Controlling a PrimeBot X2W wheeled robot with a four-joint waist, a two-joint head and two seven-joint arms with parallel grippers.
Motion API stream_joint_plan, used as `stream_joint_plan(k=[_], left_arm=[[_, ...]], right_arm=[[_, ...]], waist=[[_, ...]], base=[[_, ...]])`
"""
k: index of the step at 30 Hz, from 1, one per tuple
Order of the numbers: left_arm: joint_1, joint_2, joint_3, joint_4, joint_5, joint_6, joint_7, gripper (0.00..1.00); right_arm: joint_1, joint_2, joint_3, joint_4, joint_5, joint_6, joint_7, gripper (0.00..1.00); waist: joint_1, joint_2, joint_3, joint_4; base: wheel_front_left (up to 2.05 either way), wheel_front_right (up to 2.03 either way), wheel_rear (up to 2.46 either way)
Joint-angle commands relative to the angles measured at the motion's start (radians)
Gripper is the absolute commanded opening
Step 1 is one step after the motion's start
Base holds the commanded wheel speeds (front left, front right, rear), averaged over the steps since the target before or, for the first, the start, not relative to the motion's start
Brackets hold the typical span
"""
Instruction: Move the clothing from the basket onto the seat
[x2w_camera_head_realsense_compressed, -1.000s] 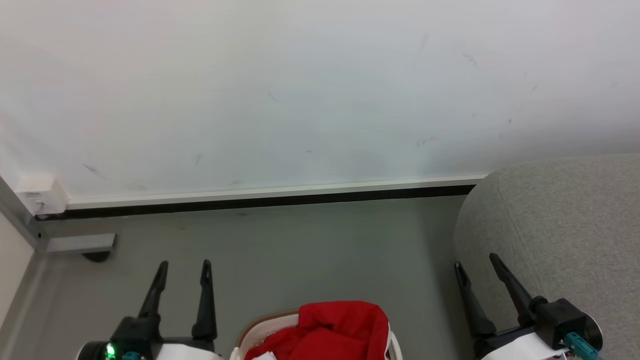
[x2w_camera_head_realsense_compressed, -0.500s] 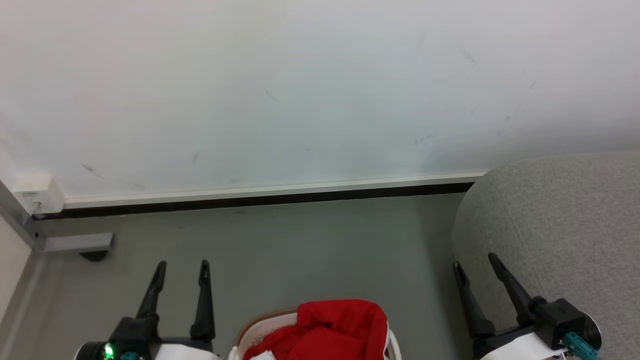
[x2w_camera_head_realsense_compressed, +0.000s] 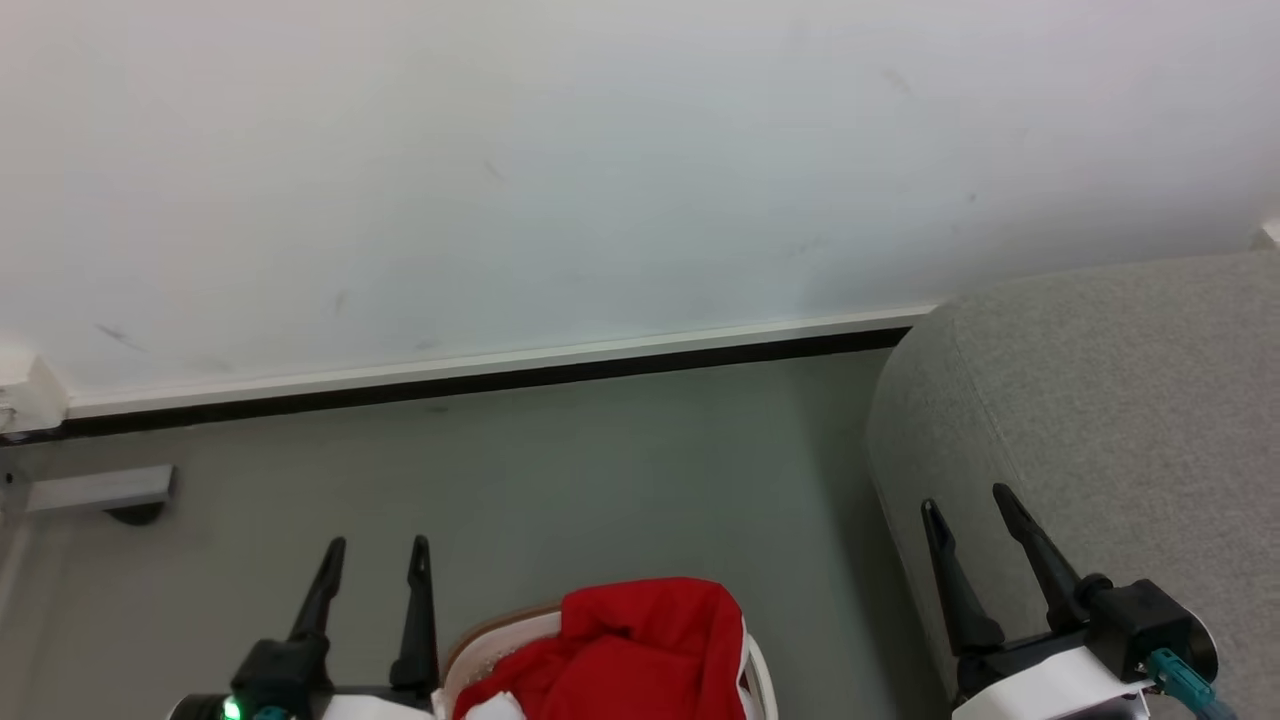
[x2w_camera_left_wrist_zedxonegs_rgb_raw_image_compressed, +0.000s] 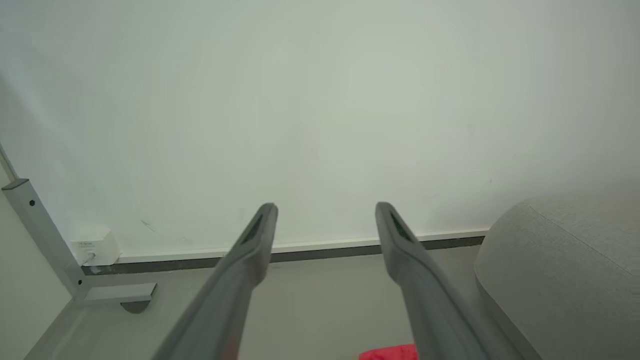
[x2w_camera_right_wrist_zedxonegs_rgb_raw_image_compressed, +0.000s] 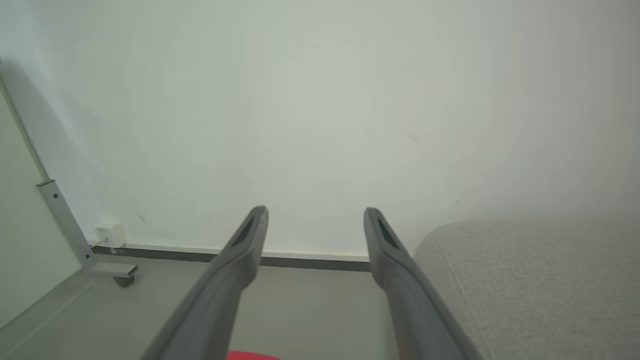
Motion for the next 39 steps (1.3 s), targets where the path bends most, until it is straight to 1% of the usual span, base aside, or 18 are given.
stream_joint_plan(k=[1, 9, 19, 25, 31, 34, 39], left_arm=[[-0.01, 0.003, -0.003, 0.022, -0.009, -0.006, -0.001, 1.0], [-0.097, 0.004, -0.036, 0.169, 0.018, -0.029, -0.001, 1.0], [-0.294, 0.029, -0.08, 0.473, 0.043, -0.08, -0.001, 1.0], [-0.424, 0.065, -0.118, 0.724, 0.078, -0.106, 0.005, 1.0], [-0.545, 0.109, -0.177, 0.936, 0.13, -0.13, 0.05, 1.0], [-0.612, 0.135, -0.193, 1.009, 0.148, -0.136, 0.092, 1.0], [-0.698, 0.164, -0.226, 1.085, 0.166, -0.154, 0.151, 1.0]], right_arm=[[-0.007, -0.003, -0.005, -0.003, 0.005, -0.002, 0.0, 1.0], [-0.041, -0.004, -0.034, -0.028, 0.013, -0.002, 0.0, 1.0], [-0.121, -0.004, -0.065, -0.065, 0.035, -0.002, 0.0, 1.0], [-0.176, -0.01, -0.091, -0.088, 0.044, -0.002, 0.0, 1.0], [-0.217, 0.004, -0.109, -0.105, 0.055, -0.002, 0.0, 1.0], [-0.236, 0.01, -0.108, -0.11, 0.062, -0.002, 0.0, 1.0], [-0.257, 0.018, -0.104, -0.119, 0.073, -0.002, 0.0, 1.0]], waist=[[0.0, 0.0, 0.023, -0.026], [0.0, 0.0, 0.12, -0.08], [0.0, 0.0, 0.294, -0.155], [0.0, 0.0, 0.404, -0.198], [0.0, 0.0, 0.499, -0.241], [0.0, 0.0, 0.553, -0.261], [0.0, 0.0, 0.627, -0.29]], base=[[0.0, 0.0, 0.0], [0.0, 0.0, 0.0], [0.0, 0.0, 0.0], [0.0, 0.0, 0.0], [0.0, 0.0, 0.0], [0.0, 0.0, 0.0], [0.0, 0.0, 0.0]])
